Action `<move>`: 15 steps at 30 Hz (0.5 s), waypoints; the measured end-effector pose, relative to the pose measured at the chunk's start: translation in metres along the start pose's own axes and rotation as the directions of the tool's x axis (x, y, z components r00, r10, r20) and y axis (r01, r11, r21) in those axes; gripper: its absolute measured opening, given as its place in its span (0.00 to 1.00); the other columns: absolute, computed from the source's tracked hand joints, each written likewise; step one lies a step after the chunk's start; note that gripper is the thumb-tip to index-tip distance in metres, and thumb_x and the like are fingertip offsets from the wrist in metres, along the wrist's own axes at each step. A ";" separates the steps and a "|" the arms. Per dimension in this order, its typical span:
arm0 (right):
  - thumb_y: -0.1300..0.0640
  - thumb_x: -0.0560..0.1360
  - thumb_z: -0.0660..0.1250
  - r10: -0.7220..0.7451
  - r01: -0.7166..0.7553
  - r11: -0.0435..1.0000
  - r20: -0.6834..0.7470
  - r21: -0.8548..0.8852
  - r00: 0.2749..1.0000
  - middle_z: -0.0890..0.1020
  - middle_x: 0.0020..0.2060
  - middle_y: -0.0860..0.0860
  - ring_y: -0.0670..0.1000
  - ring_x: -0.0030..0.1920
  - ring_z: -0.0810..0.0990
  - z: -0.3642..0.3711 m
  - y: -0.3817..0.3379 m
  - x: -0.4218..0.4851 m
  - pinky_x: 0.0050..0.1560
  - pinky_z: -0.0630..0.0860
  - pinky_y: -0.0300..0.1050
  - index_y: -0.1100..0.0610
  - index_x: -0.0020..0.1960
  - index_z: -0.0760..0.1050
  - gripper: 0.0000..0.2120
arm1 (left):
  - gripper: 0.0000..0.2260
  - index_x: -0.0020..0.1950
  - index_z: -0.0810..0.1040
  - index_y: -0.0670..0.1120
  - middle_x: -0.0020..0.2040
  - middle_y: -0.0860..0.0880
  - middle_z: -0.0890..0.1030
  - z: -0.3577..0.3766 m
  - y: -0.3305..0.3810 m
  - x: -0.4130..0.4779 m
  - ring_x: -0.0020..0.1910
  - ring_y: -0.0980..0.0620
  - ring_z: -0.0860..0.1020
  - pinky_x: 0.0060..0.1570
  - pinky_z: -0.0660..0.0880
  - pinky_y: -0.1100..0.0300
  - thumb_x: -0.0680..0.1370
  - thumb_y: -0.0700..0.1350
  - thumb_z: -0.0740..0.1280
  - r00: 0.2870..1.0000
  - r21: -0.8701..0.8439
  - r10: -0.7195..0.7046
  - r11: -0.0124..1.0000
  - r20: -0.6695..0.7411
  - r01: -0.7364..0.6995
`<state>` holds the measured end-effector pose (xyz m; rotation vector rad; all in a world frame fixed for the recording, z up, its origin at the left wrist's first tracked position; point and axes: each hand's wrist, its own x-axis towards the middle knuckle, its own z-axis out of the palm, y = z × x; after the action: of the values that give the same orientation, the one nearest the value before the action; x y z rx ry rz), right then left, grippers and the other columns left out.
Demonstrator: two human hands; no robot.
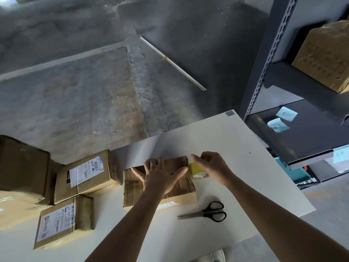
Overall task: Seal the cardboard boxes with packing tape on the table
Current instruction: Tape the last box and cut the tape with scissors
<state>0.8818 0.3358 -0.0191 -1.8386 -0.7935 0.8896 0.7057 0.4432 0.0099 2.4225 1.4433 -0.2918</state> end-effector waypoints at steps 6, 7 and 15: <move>0.28 0.60 0.75 0.170 -0.183 0.776 0.080 0.604 0.982 0.76 0.41 0.62 0.59 0.45 0.80 -0.002 0.024 -0.012 0.53 0.77 0.55 0.69 0.52 0.74 0.45 | 0.33 0.71 0.65 0.53 0.75 0.51 0.61 -0.002 0.021 -0.011 0.77 0.47 0.52 0.70 0.33 0.36 0.73 0.73 0.55 0.986 -0.163 0.160 0.972 -0.054 -0.167; 0.29 0.61 0.75 0.177 -0.217 0.714 0.128 0.666 0.976 0.77 0.46 0.66 0.62 0.50 0.81 -0.001 0.027 -0.014 0.58 0.77 0.57 0.71 0.60 0.72 0.49 | 0.36 0.70 0.65 0.53 0.75 0.51 0.61 -0.002 0.026 -0.012 0.77 0.48 0.52 0.70 0.32 0.36 0.71 0.76 0.52 0.984 -0.148 0.169 0.973 -0.060 -0.176; 0.40 0.72 0.73 0.171 -0.370 0.517 0.330 0.772 0.928 0.80 0.54 0.61 0.59 0.56 0.81 0.002 0.032 -0.023 0.52 0.79 0.51 0.63 0.66 0.70 0.34 | 0.33 0.72 0.62 0.53 0.74 0.48 0.60 0.017 0.041 -0.002 0.75 0.45 0.54 0.72 0.36 0.32 0.76 0.71 0.43 0.993 -0.099 0.099 0.990 -0.065 -0.105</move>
<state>0.8723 0.3062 -0.0430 -1.0067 -0.0962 1.3917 0.7404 0.4176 0.0014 2.4307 1.3192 -0.1199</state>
